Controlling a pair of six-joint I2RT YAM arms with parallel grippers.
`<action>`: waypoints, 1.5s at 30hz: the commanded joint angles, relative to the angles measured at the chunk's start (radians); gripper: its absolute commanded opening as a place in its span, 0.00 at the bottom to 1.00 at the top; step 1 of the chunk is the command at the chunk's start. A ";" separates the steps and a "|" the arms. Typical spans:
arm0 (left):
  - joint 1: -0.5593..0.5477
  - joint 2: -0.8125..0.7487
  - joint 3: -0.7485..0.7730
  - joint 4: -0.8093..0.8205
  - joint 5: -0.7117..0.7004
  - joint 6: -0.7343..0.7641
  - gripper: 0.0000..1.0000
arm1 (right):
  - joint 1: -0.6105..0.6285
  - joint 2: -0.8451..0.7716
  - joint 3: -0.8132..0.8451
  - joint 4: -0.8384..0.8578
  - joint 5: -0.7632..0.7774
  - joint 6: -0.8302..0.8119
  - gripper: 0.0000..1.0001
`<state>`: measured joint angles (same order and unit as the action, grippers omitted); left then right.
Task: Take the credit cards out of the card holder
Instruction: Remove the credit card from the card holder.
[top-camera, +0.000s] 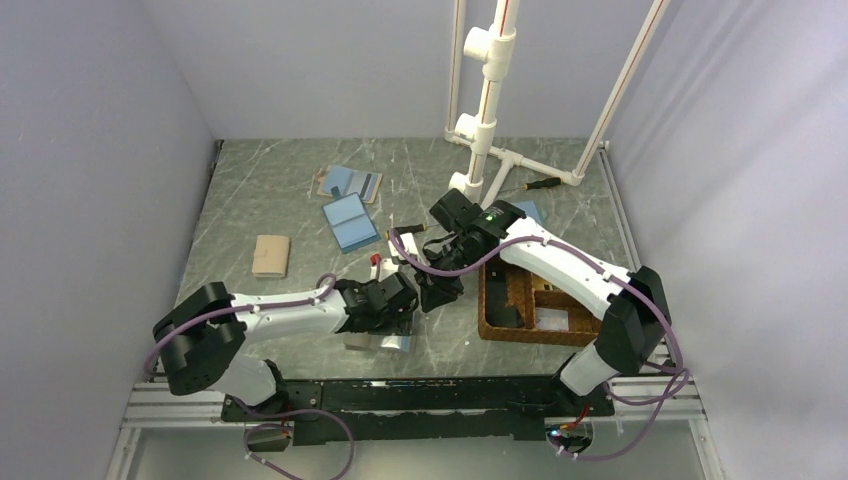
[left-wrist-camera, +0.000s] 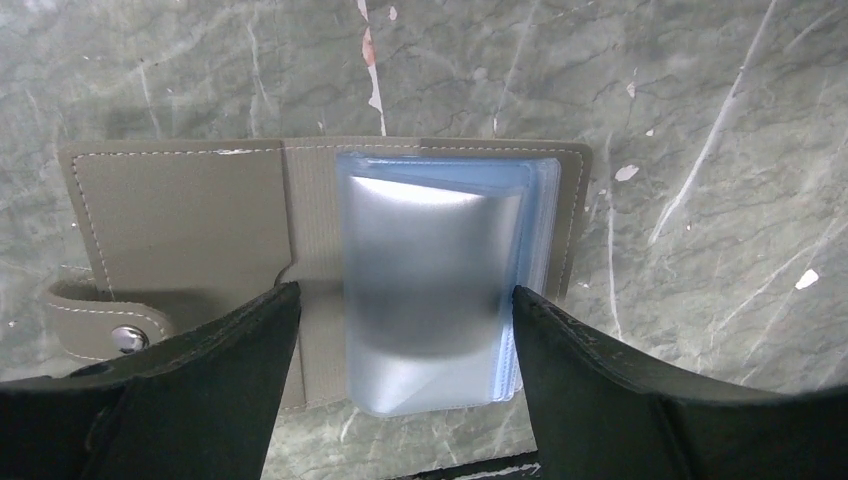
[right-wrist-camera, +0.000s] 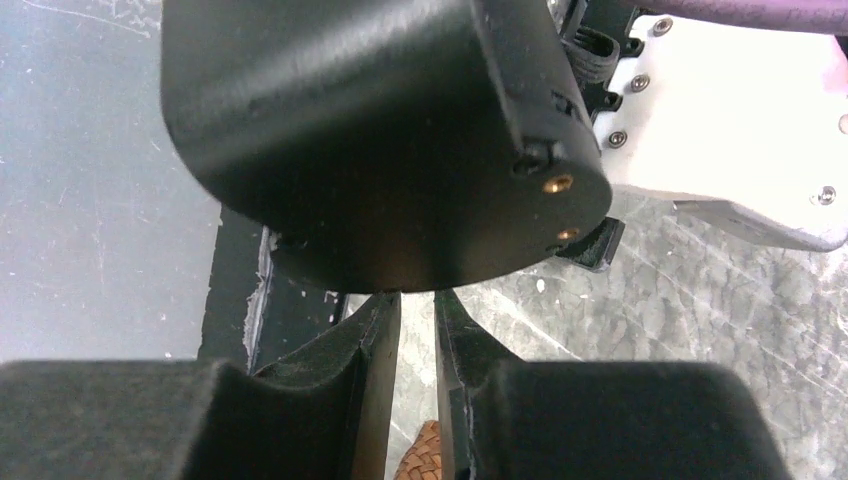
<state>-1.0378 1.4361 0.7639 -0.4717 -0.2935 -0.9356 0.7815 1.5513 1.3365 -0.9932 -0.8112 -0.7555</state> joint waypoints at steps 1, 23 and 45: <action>-0.013 0.023 0.042 -0.034 -0.027 -0.021 0.82 | 0.004 -0.001 -0.002 0.027 -0.002 -0.002 0.22; -0.012 0.079 0.025 -0.033 0.034 0.026 0.55 | 0.004 0.010 -0.002 0.022 -0.002 -0.008 0.22; 0.248 -0.286 -0.376 0.410 0.409 -0.014 0.19 | 0.048 -0.037 -0.230 0.222 -0.032 -0.153 0.23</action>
<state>-0.8253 1.1984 0.4465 -0.1516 0.0139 -0.9337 0.8097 1.5620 1.1961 -0.8970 -0.8055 -0.7803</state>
